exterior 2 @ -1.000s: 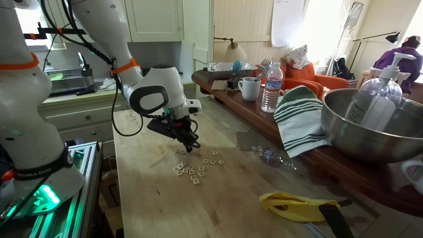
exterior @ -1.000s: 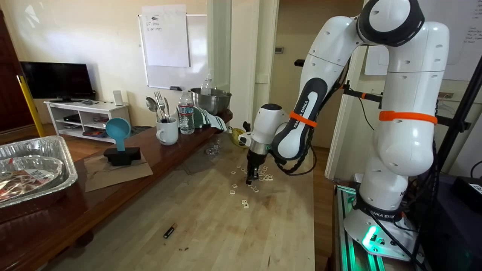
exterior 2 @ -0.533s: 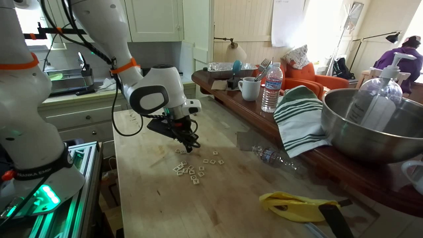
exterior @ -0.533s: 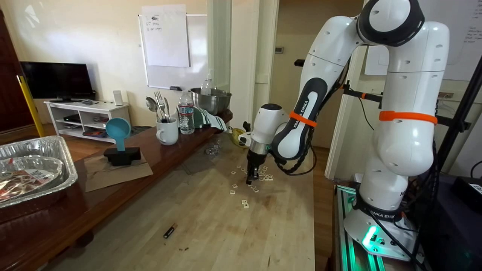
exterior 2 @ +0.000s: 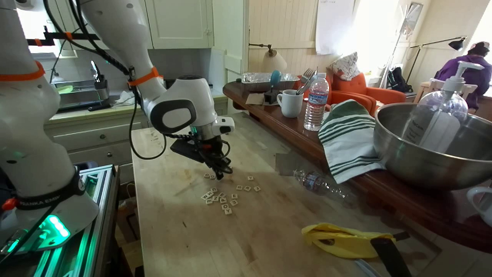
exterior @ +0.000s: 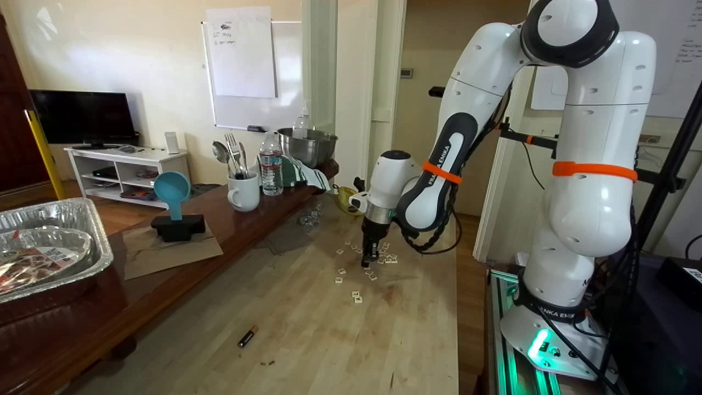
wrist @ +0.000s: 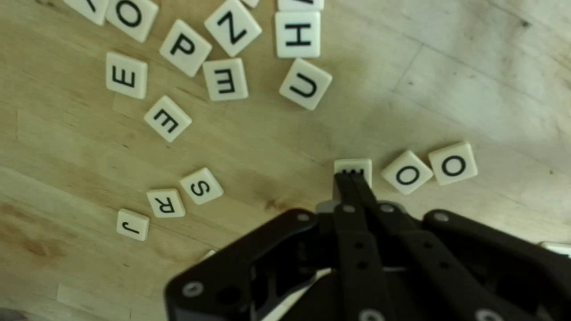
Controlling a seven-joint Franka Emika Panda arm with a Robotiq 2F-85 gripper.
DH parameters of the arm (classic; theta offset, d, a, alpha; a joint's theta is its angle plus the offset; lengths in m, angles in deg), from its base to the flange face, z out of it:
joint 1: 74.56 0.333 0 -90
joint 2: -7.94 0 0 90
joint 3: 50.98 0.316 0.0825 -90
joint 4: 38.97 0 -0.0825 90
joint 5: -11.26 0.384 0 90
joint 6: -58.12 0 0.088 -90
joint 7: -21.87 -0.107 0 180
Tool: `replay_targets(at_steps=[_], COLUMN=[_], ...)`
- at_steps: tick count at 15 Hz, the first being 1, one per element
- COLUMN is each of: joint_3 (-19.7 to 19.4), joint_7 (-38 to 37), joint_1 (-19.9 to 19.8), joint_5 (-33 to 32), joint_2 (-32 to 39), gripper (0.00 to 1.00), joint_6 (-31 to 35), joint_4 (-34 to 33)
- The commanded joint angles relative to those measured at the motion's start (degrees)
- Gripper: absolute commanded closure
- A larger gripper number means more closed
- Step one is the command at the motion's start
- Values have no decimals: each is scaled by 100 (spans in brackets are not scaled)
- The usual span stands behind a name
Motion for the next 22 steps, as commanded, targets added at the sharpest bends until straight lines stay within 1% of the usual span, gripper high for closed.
replay_targets(at_steps=[1,5,7,9,11,13,22], joint_3=[76,267,476,571,561,536,457], joint_7=[85,382,652,846,928,955,887], joint_1=[11,-46,-137,-170,-125,-109,-75], joint_5=[134,526,913,1178,1337,1386,1142], joint_2=[220,253,247,208,154,132,160], gripper=[100,100,100,100,100,100,100], joint_6=[-242,-275,-354,-447,-532,-554,-416], joint_4=[86,88,90,91,101,97,94])
